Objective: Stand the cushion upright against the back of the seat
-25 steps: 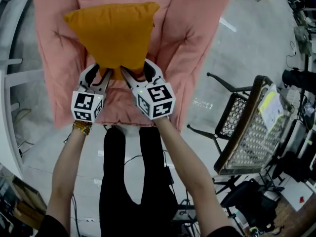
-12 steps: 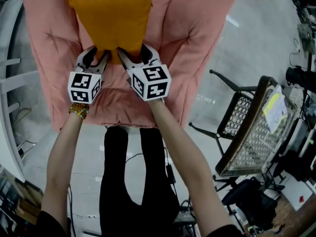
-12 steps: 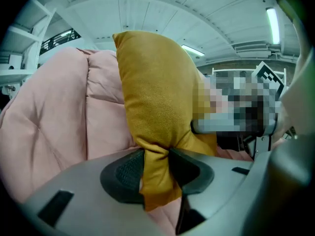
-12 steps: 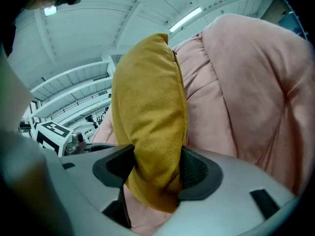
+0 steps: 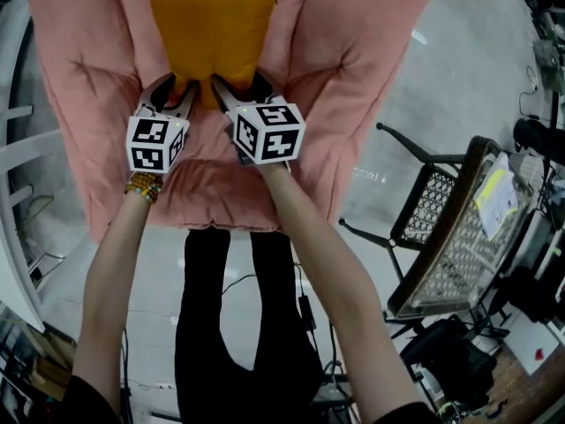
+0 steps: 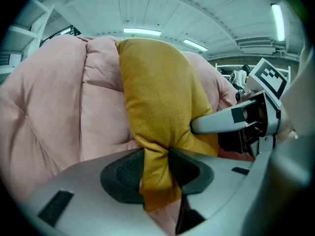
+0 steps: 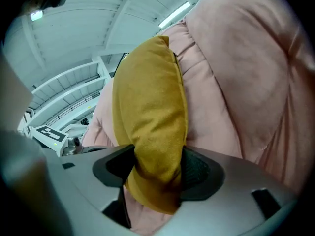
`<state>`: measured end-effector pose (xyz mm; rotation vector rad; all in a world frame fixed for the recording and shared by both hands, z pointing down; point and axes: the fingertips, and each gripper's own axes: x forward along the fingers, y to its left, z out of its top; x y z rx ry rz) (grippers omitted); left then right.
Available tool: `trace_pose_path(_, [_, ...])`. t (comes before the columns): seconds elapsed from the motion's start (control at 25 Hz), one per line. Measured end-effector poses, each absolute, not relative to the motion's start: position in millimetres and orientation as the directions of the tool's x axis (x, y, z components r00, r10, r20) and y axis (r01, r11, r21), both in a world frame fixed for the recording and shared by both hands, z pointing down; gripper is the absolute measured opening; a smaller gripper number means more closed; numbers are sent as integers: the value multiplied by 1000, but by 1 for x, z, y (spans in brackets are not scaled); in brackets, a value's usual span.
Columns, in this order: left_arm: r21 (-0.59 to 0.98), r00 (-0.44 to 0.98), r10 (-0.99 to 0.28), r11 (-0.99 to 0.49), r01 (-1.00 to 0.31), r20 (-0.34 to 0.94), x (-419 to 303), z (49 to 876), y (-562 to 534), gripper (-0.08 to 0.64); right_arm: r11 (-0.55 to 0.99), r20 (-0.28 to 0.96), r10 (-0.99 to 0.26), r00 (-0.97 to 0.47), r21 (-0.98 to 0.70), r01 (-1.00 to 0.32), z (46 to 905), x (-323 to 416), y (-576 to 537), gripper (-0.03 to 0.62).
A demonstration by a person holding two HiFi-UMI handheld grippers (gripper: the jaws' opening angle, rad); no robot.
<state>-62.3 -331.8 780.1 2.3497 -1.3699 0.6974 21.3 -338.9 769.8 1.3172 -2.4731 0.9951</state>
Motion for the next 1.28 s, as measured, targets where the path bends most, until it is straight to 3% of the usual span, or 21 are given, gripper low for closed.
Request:
trace_pose_path(1.0, [35,415,-715,-481,-876,562,-72,781,-309,161,485,454,-620,-640,-419,-767,770,20,-324,338])
trace_pose_path(1.28, [35,428,-718,-491,-870,549,-70,775,-297,161,457,425,-662,-617,-423,-782,755,35,-319,337])
